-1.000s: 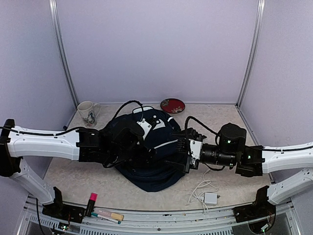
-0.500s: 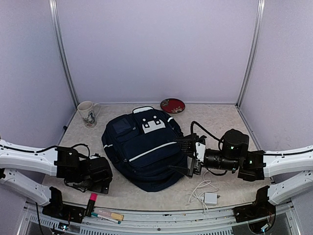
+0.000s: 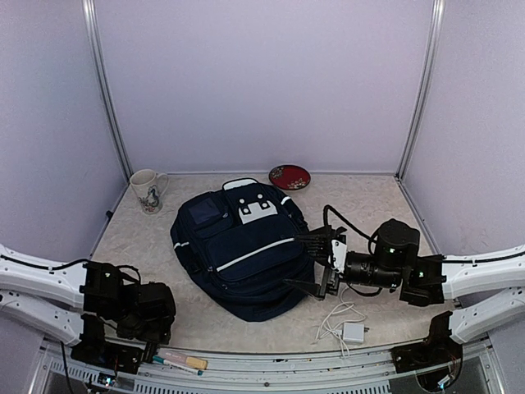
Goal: Pack the student bag
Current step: Pick up the pen at the corner of the board, then pass from the left arm to the right
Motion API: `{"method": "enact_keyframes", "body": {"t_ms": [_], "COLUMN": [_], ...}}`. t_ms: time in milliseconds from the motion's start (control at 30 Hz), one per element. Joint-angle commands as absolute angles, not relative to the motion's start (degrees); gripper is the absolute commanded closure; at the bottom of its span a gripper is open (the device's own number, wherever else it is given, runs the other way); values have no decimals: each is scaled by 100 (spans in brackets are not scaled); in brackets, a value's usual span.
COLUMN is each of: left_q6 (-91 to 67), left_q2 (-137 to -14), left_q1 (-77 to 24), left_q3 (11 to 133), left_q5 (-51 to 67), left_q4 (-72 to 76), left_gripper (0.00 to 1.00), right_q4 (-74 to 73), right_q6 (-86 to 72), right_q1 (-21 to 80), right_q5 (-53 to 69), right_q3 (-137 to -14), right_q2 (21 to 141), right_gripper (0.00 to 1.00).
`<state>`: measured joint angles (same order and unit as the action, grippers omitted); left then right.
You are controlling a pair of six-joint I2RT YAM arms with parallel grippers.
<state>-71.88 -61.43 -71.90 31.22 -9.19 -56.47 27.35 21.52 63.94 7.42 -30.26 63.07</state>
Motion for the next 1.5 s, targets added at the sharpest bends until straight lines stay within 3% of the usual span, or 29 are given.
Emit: {"method": "enact_keyframes", "body": {"t_ms": [0,133,400,567,667,1000,1100,1333,1467], "left_q6": [-7310,-7242,-6750,-6653,-6655,-6656,-6165,-3491,-1929], "left_q2": [-6516,-6486,-6225,-6338,-6441,-6010,-6042,-6477,-6202], "left_q1": [-7294,-7181,-6628,-6550,-6610,-6724,-6869,-7758,-7857], "left_q3": [3129,2891,2399,2477,2661,4067,4775,6210,6027], "left_q5": [-883,-777,-549,-619,-770,-2357,-3185,-4427,-3661], "left_q4": [-5702,-5326,-4446,-4408,-4544,-5459,-5267,-3086,-876], "left_gripper": [18,22,39,71,79,87,88,88,85], "right_q4": [2944,2887,2868,2829,2821,3027,3308,4815,4470], "right_q6": [2065,2089,2057,2057,2057,1652,1279,-416,-759], "right_q1": [6354,6354,6354,6354,6354,6348,6284,5927,5881], "right_q5": [797,808,790,783,777,1098,1766,3788,3999], "right_q3": [-2962,-2979,-3001,-3014,-3023,-3138,-3319,-3852,-4500], "right_q2": [6183,6162,6106,6048,6013,6045,6258,7174,7722], "right_gripper": [11,11,11,11,11,8,7,8,10]}}
